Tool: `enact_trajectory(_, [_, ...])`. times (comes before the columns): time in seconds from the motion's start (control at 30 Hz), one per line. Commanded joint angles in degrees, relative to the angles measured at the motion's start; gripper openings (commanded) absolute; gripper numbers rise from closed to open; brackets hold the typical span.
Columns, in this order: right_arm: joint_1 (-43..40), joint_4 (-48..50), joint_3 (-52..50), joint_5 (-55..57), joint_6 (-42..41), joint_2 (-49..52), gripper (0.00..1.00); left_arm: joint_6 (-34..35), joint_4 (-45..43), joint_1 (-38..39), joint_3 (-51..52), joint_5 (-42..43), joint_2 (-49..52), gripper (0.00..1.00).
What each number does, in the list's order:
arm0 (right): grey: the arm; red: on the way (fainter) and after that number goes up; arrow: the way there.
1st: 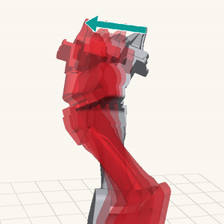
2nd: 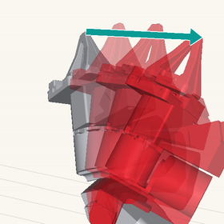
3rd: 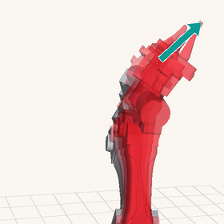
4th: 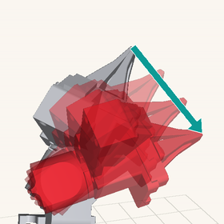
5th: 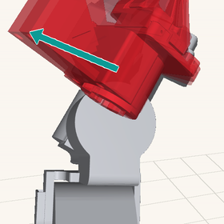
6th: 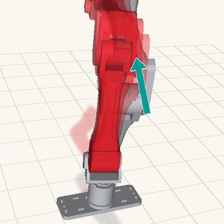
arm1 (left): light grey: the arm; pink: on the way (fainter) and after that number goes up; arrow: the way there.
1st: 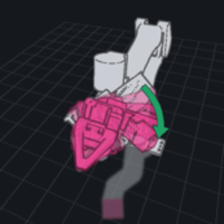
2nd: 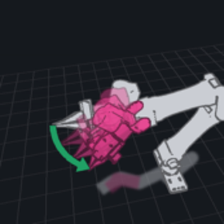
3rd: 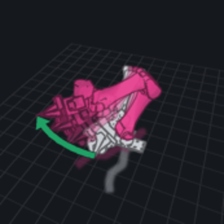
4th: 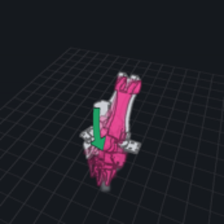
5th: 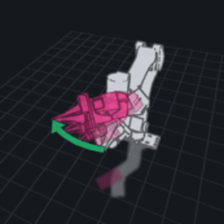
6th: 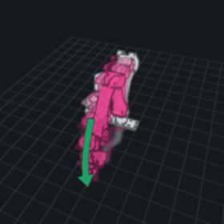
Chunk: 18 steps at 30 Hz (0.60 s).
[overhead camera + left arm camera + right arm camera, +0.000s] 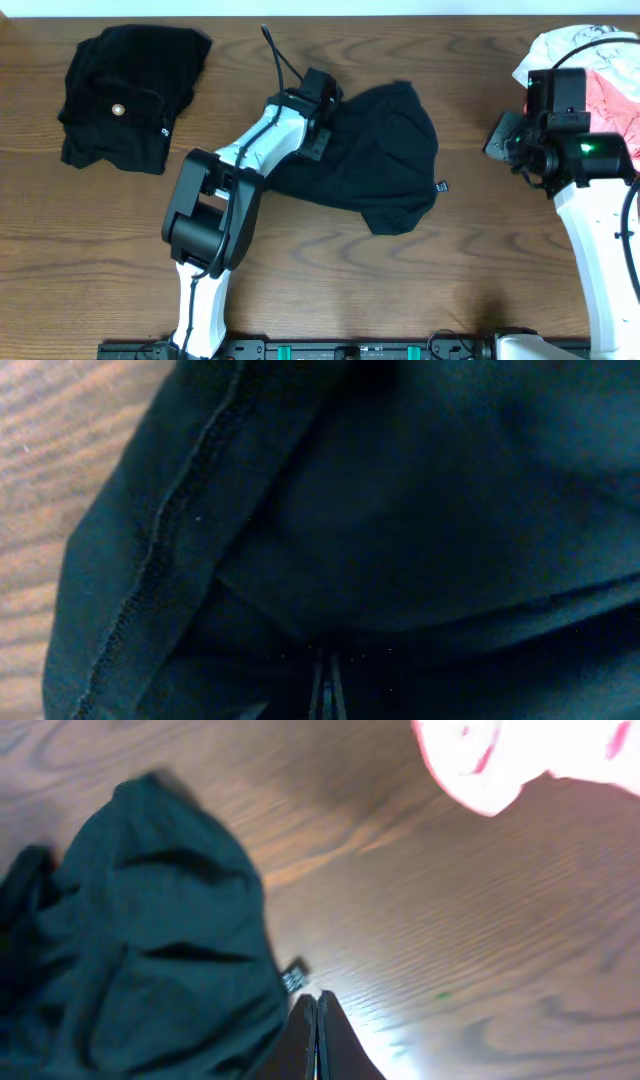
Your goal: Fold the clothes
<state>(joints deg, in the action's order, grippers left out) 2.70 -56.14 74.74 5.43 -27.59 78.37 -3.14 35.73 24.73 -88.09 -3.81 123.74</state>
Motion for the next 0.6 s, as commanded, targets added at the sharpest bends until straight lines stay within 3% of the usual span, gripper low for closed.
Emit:
enact_trajectory(0.0, [0.46,0.37,-5.64,-8.85,1.77,1.16,0.01,0.92,0.83,0.09,1.55,-0.70,-1.64,0.06])
enact_trajectory(0.23, [6.56,6.05,-19.47,-15.54,3.61,1.16,0.01,1.36,0.33,0.04,1.55,-0.70,-1.81,0.06])
enact_trajectory(0.57, [11.63,16.65,-26.56,-12.81,3.43,2.45,0.01,1.60,0.00,0.04,1.55,-0.70,-1.81,0.06])
